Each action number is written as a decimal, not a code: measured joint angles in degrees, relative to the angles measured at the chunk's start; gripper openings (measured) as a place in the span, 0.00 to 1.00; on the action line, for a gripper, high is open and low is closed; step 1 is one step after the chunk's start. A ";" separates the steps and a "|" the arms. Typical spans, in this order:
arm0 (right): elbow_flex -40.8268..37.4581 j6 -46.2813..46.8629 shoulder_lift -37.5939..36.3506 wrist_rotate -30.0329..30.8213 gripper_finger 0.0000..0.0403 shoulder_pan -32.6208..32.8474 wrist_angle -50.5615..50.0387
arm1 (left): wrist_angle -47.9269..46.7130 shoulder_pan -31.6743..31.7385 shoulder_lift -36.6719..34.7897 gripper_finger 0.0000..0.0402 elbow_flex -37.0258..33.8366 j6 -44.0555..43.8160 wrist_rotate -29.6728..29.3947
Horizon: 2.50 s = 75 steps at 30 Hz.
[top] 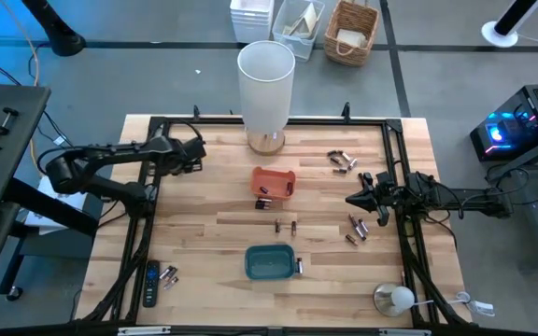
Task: Sort batteries
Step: Put the silver battery into the blue bin
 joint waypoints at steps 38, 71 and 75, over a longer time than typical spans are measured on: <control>0.02 0.00 0.02 0.41 0.00 0.01 0.01 | 33.58 -20.85 -14.11 0.08 -0.51 17.01 9.04; 0.02 0.00 0.00 0.37 0.00 0.01 -0.01 | 16.74 -53.26 31.46 0.35 45.21 56.87 33.83; 0.01 0.00 0.02 0.37 0.00 0.00 0.00 | -1.00 -53.48 29.57 0.39 50.02 54.14 33.54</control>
